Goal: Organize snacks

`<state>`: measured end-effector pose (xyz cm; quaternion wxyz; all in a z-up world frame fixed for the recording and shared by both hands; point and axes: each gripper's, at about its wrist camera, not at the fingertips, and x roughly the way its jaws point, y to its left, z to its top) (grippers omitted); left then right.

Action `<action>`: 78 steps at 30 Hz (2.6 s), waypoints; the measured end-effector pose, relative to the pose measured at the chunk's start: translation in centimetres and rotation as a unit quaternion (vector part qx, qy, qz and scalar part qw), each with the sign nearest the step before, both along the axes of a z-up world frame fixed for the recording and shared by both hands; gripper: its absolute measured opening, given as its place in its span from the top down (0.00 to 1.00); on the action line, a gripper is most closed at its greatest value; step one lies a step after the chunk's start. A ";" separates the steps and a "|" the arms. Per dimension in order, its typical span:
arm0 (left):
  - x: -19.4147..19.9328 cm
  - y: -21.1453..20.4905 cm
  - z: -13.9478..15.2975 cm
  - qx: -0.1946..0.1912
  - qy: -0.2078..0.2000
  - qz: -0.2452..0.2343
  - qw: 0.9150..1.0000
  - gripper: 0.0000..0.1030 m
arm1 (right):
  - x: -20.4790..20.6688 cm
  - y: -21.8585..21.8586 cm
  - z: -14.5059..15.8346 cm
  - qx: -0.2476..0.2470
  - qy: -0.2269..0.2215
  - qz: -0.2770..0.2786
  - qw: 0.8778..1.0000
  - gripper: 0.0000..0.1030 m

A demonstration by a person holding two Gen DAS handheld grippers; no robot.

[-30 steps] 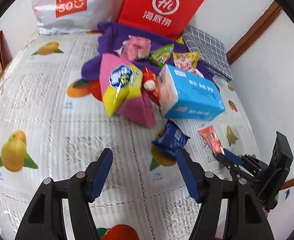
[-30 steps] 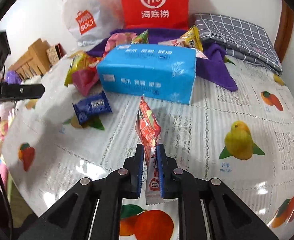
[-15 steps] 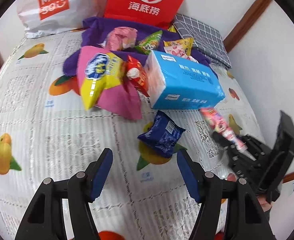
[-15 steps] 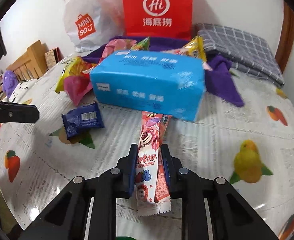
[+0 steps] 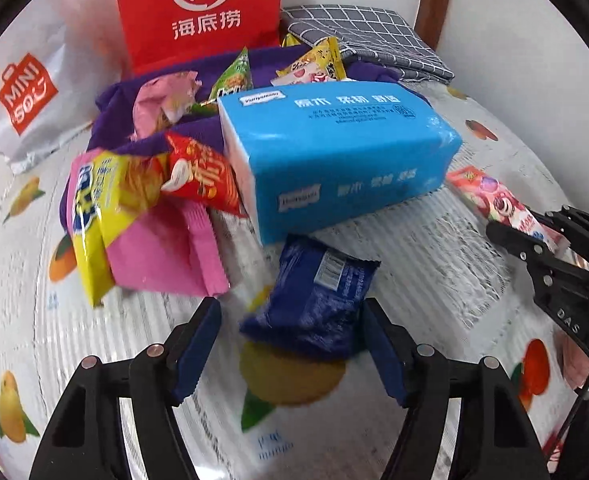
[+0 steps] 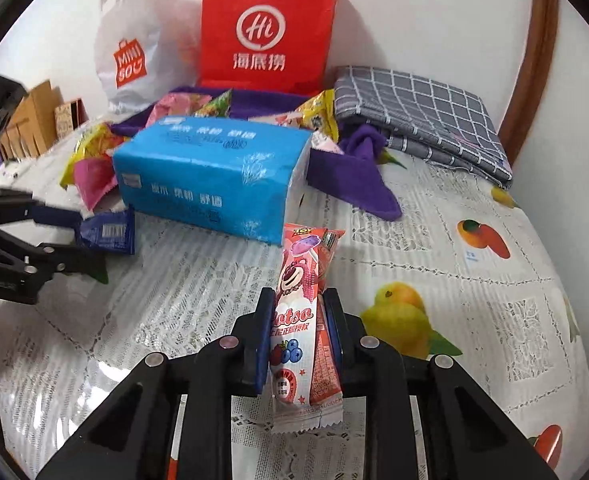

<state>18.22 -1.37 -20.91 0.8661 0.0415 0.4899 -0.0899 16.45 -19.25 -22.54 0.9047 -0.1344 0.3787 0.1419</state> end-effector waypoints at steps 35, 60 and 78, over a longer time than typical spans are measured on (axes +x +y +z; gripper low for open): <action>-4.6 2.6 0.3 -0.017 -0.047 0.049 0.998 0.59 | 1.4 -1.9 -1.2 0.059 0.053 -0.009 0.997 0.76; -7.9 3.6 4.5 -0.096 -0.034 0.054 0.993 0.61 | -4.1 -2.5 5.0 0.097 -0.015 -0.022 0.995 0.78; -8.1 2.2 9.8 -0.117 -0.051 0.037 0.991 0.60 | -7.5 -1.7 11.2 0.098 -0.049 -0.029 0.994 0.78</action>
